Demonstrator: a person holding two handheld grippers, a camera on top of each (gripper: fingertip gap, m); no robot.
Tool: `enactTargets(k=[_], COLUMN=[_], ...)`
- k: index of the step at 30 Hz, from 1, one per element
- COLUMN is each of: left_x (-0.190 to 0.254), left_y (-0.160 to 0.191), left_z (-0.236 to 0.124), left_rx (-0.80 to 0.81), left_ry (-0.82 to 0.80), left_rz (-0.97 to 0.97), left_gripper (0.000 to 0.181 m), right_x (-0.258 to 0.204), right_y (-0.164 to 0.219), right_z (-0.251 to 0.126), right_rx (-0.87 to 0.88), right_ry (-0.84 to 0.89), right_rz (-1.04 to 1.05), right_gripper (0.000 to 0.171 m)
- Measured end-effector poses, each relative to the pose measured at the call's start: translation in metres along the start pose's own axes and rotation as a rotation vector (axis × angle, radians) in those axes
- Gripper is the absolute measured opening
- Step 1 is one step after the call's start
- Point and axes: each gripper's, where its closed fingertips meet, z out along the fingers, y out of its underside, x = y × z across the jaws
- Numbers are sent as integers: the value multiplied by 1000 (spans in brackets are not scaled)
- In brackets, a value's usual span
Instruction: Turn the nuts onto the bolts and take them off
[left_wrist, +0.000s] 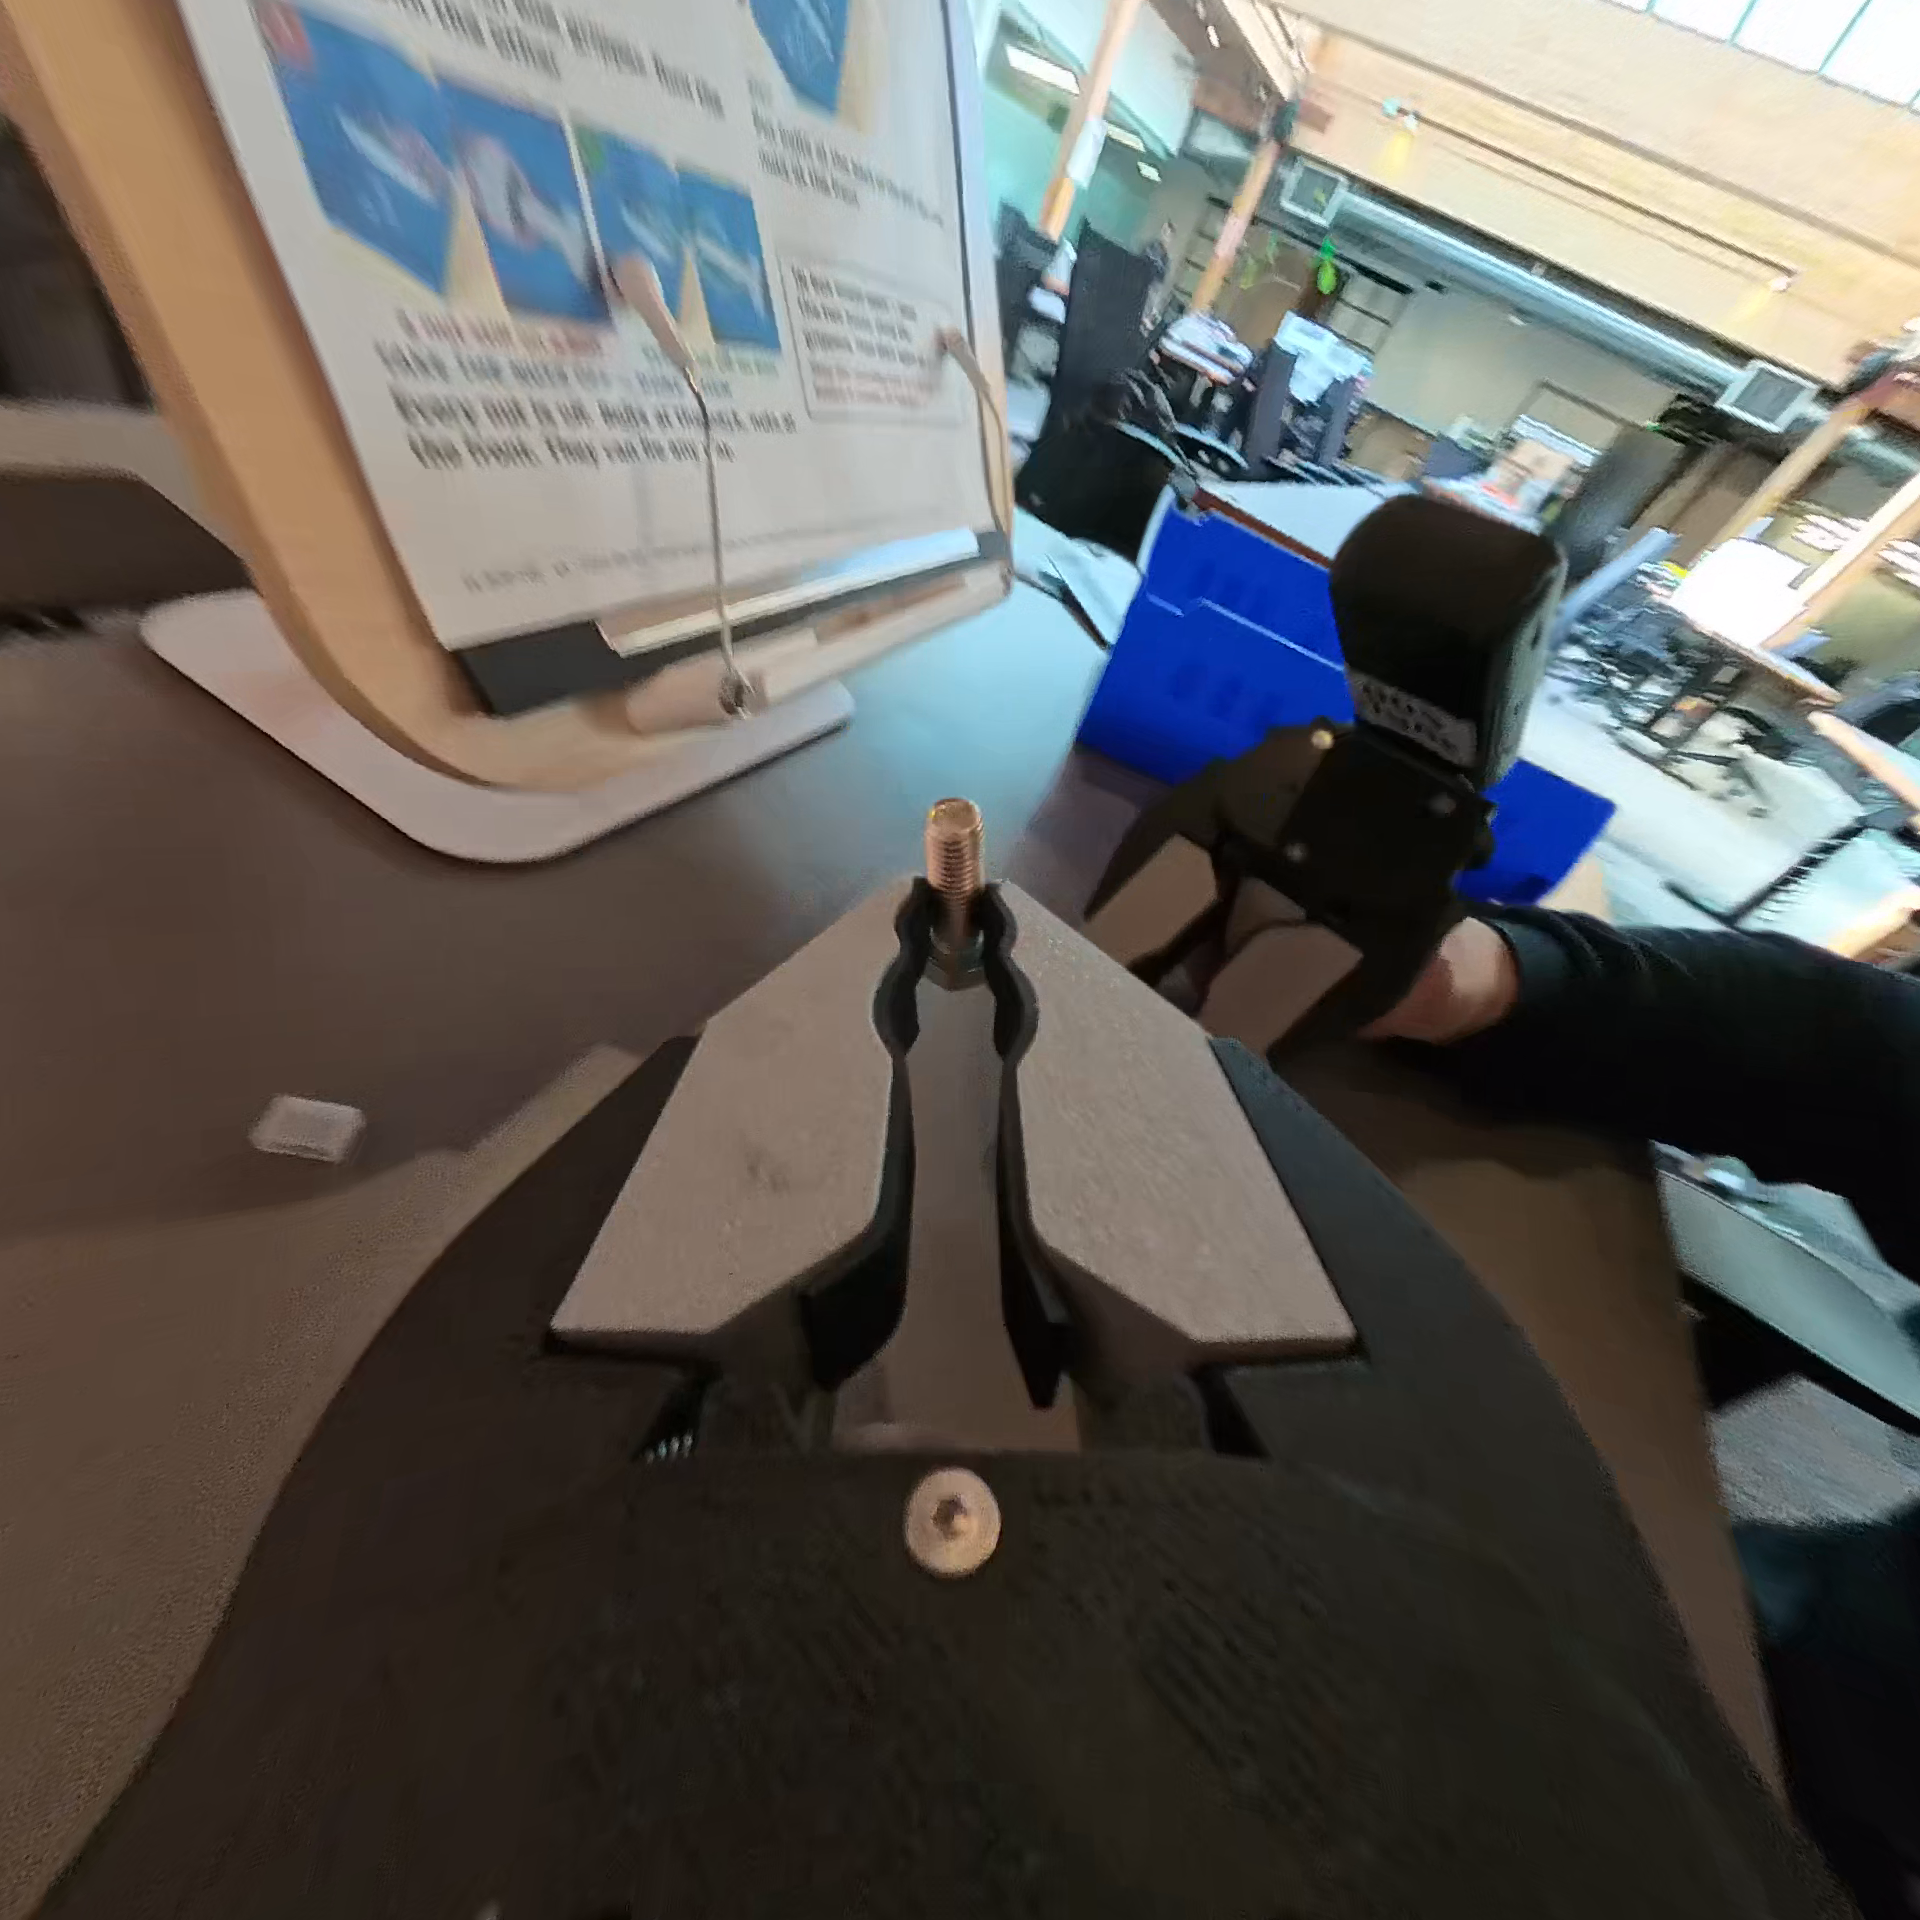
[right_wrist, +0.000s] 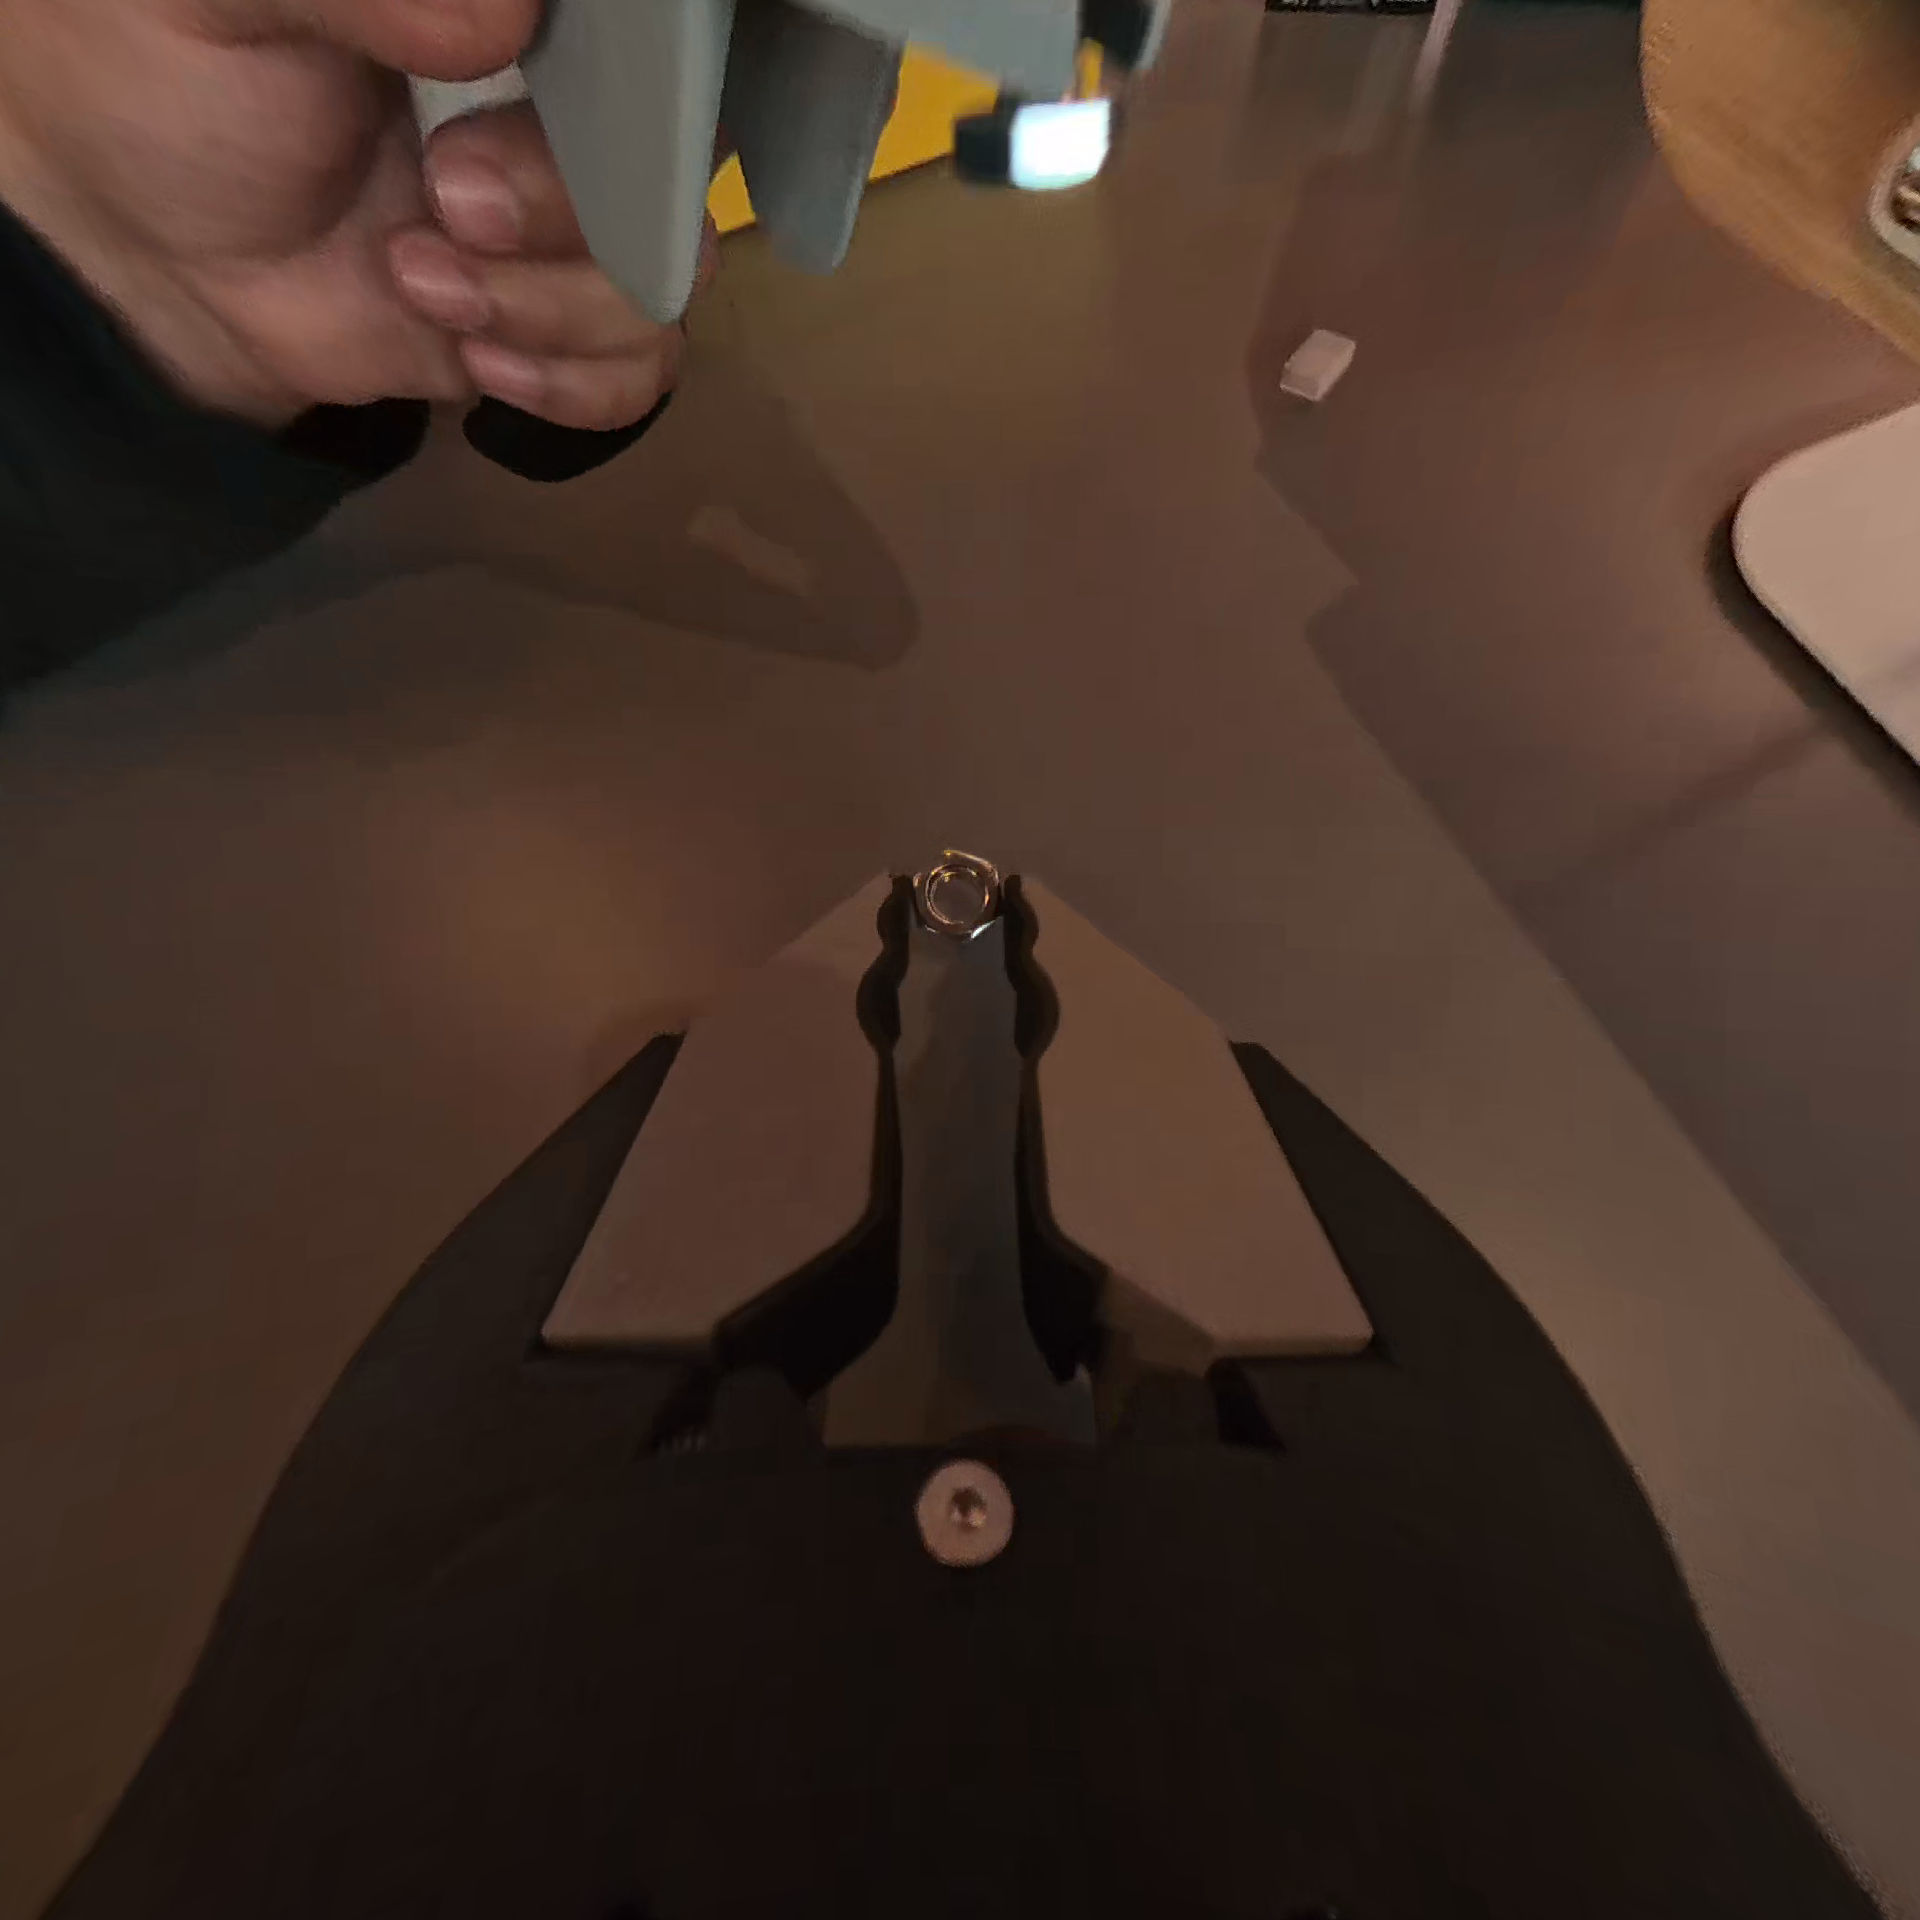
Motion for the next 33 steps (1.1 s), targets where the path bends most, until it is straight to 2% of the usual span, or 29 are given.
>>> enactTargets(k=[4, 12, 19, 27, 30, 33], left_x=[3, 10, 26, 24, 20, 14], left_y=[22, 39, 56, 61, 61, 64], left_z=[9, 20, 32, 34, 34, 34], left_rx=[-109, -194, -266, -289, -295, -315], left_ry=[38, 29, 43, 22, -1, -31], left_rz=[-43, 104, 298, 329, 332, 329], left_gripper=[7, 7, 7, 7, 7, 7], right_x=[4, -10, -17, -20, -11, -9], right_y=[0, -21, -27, -25, -22, -17], right_z=[-16, -41, -47, -44, -38, -36], right_rx=[34, 202, 217, 175, 134, 117], right_ry=[1, -111, -25, 125, 141, 7], right_rz=[34, -9, -207, -414, -327, -94], right_gripper=[14, 14, 14, 14, 15, 15])
